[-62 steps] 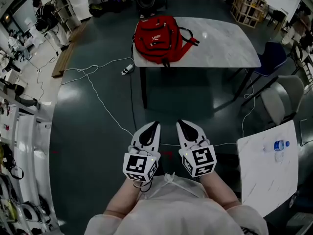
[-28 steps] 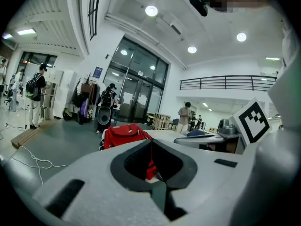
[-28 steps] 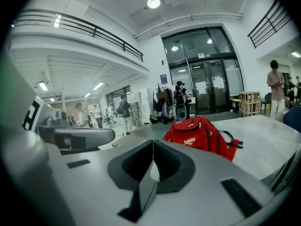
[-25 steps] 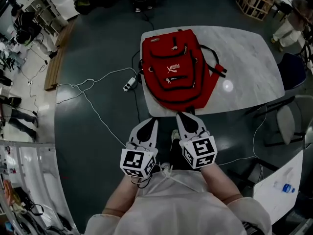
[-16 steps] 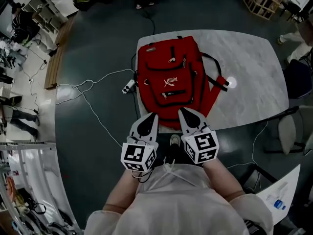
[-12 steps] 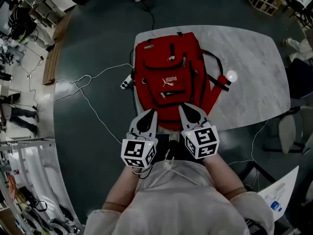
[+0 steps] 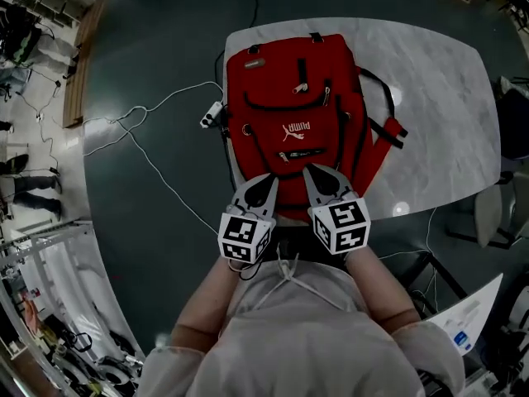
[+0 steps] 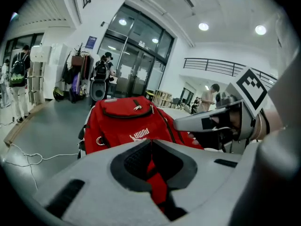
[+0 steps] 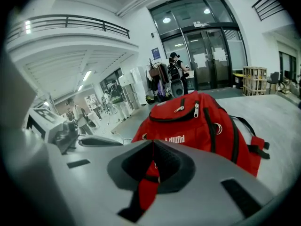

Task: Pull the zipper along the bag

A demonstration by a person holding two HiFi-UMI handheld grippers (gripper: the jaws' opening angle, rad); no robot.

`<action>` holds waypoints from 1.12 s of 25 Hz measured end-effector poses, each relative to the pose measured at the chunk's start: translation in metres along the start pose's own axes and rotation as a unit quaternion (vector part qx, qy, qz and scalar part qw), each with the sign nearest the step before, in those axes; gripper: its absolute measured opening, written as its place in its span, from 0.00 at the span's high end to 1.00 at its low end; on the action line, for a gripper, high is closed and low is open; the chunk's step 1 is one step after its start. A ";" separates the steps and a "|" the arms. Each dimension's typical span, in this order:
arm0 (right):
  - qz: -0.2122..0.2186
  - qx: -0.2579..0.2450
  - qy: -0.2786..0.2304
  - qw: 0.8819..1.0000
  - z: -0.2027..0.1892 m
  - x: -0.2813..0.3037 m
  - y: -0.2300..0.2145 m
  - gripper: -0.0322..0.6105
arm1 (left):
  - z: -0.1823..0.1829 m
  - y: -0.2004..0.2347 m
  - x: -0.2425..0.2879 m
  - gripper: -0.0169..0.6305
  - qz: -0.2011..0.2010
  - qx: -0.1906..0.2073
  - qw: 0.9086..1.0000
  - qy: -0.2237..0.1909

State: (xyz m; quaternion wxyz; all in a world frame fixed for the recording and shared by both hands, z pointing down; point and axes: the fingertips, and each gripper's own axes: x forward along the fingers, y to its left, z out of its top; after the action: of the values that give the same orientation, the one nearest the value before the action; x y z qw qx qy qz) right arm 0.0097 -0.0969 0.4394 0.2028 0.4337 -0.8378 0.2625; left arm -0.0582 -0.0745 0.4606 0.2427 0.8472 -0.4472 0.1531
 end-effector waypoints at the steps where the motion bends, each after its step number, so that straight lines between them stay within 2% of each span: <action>1: 0.001 0.002 0.007 1.000 -0.003 0.007 0.001 0.91 | -0.006 0.003 0.005 0.94 -0.007 0.003 1.000 0.009; 6: 0.020 -0.005 0.046 0.999 -0.023 0.044 0.003 0.91 | -0.038 0.012 0.033 0.94 -0.037 0.025 0.998 0.043; 10: 0.034 -0.006 0.089 0.995 -0.045 0.067 -0.001 0.91 | -0.051 0.021 0.050 0.94 -0.031 0.005 0.997 0.068; 15: 0.052 0.012 0.129 0.990 -0.068 0.085 -0.004 0.90 | -0.075 0.026 0.066 0.94 -0.030 -0.019 0.989 0.141; 17: 0.059 0.016 0.141 0.988 -0.073 0.090 -0.002 0.90 | -0.084 0.027 0.069 0.94 -0.033 -0.024 0.986 0.159; 24: 0.062 0.021 0.195 0.979 -0.093 0.103 -0.003 0.89 | -0.087 0.026 0.071 0.94 -0.028 -0.022 0.986 0.161; 28: 0.052 0.030 0.210 0.976 -0.096 0.107 -0.006 0.88 | -0.090 0.028 0.073 0.94 -0.038 -0.040 0.983 0.176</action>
State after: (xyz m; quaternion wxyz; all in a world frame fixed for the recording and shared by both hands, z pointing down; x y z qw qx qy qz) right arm -0.0325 -0.1071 0.5767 0.3472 0.3304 -0.7899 0.3826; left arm -0.0455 -0.0886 0.5778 0.3574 0.8129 -0.3707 0.2722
